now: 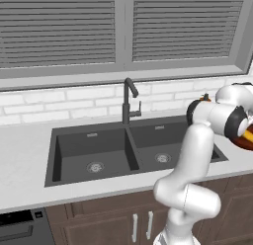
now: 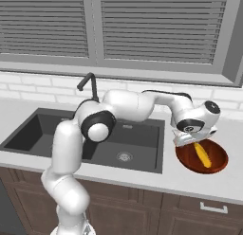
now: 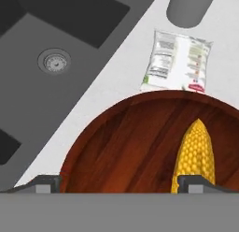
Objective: Pick the corn from the sink and place it in the bowl. Then pick the bowl and place it in the microwave. Then close the microwave door and press the start button.
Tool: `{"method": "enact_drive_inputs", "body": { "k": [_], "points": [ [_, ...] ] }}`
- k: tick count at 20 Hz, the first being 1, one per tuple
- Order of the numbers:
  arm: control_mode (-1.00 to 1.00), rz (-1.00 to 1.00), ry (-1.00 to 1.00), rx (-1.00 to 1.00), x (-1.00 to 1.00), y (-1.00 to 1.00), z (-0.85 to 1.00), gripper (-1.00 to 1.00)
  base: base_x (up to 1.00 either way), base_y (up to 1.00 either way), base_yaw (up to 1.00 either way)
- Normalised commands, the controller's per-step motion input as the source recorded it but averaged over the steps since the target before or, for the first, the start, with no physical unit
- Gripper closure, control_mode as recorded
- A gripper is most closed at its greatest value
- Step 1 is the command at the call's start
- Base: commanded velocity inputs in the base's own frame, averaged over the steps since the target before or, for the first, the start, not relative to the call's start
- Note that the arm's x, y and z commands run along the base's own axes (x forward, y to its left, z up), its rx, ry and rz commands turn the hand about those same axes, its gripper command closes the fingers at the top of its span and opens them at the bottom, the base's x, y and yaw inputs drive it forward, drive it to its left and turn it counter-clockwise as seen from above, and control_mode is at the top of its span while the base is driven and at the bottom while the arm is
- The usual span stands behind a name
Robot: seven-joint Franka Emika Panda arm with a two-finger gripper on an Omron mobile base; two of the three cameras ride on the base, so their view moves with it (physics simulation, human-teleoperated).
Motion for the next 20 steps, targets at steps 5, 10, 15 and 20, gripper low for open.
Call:
{"method": "enact_drive_inputs", "body": {
  "k": [5,10,15,20],
  "points": [
    [-1.0,-0.13,0.03,-0.03,-0.24,0.5,0.17,-1.0,0.0,0.0,0.0],
    [-1.0,-0.2,0.09,-0.08,0.0,0.46,0.11,-1.0,0.0,0.0,0.0],
    [-1.0,-0.21,0.13,-0.1,0.0,0.24,0.1,-1.0,0.0,0.0,0.0],
    [-1.0,-0.09,0.19,-0.12,0.01,0.0,0.0,-1.0,0.0,0.0,0.0]
  ]
}}
